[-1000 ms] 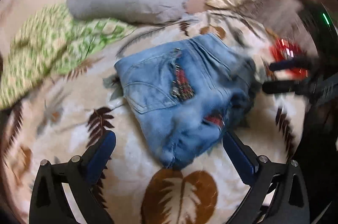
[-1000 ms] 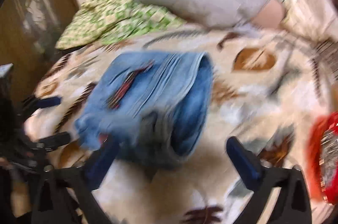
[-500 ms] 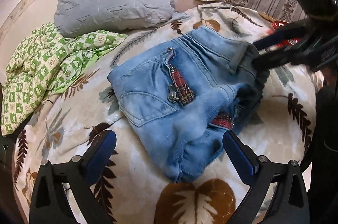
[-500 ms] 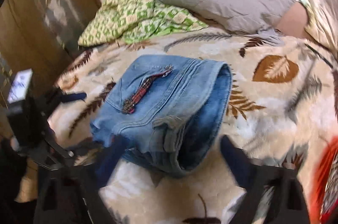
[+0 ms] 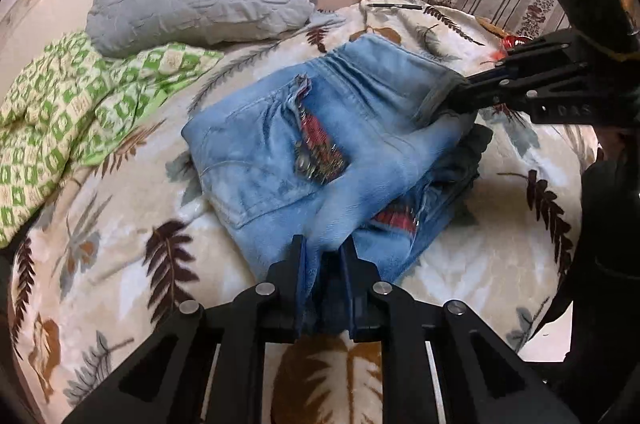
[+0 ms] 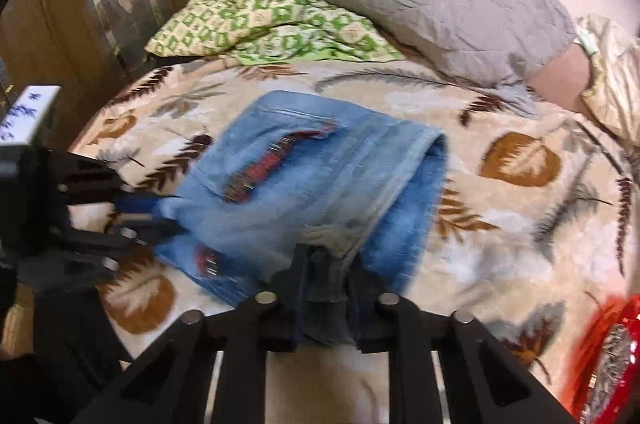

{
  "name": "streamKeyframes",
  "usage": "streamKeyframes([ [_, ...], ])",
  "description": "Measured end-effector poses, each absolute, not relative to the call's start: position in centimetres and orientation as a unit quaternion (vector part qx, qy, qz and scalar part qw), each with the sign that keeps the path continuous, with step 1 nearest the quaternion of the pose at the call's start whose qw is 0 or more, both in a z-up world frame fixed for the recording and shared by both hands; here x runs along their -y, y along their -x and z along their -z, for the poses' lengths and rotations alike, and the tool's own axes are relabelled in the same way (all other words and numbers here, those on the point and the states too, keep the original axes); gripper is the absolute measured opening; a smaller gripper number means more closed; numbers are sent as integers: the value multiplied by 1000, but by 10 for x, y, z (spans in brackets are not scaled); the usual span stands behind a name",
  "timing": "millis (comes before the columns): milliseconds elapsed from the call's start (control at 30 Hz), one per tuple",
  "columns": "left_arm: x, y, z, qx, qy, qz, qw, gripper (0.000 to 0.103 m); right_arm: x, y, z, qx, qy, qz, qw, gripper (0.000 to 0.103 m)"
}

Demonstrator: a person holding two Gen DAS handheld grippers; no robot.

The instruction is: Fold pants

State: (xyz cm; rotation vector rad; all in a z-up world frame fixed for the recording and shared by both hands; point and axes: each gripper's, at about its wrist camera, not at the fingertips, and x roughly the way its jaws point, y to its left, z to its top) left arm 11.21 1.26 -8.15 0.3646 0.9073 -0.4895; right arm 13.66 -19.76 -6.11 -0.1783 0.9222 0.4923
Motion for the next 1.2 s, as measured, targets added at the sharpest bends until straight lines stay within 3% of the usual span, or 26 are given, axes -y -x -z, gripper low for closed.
streamKeyframes([
  [133,-22,-115,103,-446,-155,224,852,8,221,-144,85,-471,43,-236,849,11],
  [267,-14,-112,102,-440,-196,213,850,9,207,-140,78,-449,85,-223,861,12],
  [333,-16,-106,95,-429,-197,214,855,15,214,-137,71,-444,68,-235,862,17],
  [367,-18,-99,87,-420,-191,215,861,20,218,-135,68,-444,64,-237,862,24],
  [400,-20,-92,79,-411,-182,221,865,38,221,-131,65,-443,65,-233,863,51],
  [433,-22,-87,74,-404,-175,228,868,61,226,-125,60,-438,70,-224,868,87],
  [467,-23,-78,66,-390,-170,239,873,69,231,-119,57,-429,68,-222,873,92],
  [700,14,-58,80,-386,-236,249,856,72,225,-102,69,-425,121,-269,856,90],
  [867,31,-72,105,-399,-281,205,849,66,212,-110,87,-438,119,-291,842,72],
  [900,30,-75,106,-400,-278,202,849,59,211,-114,92,-442,119,-291,840,62],
  [933,29,-77,107,-404,-273,199,850,44,209,-119,97,-452,114,-296,834,43],
  [1000,21,-85,106,-419,-258,184,851,21,207,-121,101,-456,111,-308,828,36],
  [1200,1,-89,102,-435,-210,203,852,11,211,-117,93,-449,121,-299,833,17],
])
